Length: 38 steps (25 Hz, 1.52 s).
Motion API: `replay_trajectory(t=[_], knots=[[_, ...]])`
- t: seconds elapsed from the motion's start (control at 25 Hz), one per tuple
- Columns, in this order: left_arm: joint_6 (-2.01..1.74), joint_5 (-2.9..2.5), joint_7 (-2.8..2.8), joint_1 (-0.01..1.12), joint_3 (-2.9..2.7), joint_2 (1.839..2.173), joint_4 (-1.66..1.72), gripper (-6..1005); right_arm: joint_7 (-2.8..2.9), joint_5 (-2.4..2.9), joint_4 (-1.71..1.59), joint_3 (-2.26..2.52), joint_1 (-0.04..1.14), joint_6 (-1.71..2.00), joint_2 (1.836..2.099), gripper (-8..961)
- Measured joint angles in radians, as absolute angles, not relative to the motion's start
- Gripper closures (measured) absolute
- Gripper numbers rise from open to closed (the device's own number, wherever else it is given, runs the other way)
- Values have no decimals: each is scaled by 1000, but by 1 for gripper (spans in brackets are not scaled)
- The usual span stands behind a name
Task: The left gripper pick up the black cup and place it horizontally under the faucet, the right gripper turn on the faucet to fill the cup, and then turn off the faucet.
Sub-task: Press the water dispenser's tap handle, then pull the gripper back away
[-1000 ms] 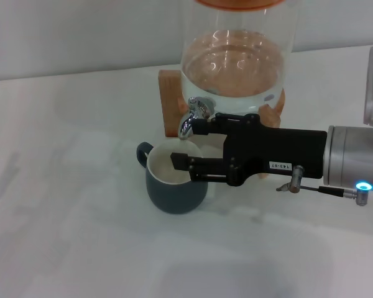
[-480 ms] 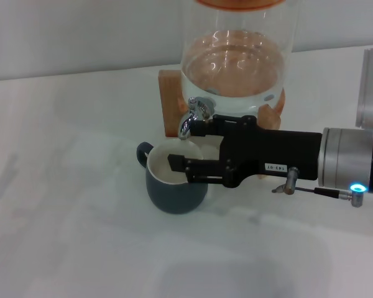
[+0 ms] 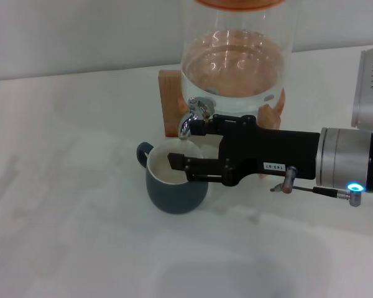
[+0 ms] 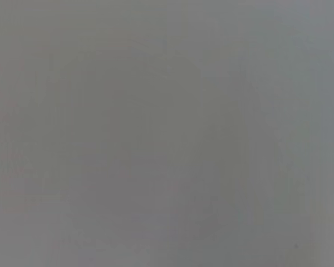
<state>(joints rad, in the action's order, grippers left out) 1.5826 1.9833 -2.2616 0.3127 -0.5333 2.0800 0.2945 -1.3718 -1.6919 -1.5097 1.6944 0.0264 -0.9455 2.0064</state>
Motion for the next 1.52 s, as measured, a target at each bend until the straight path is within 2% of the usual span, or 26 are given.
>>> replay_trajectory(t=[1.52], knots=[[1582,1983,-2261,316,-538,2078,296,106,-1380,-1698,-1502,1596,8,-1001,2004,203]])
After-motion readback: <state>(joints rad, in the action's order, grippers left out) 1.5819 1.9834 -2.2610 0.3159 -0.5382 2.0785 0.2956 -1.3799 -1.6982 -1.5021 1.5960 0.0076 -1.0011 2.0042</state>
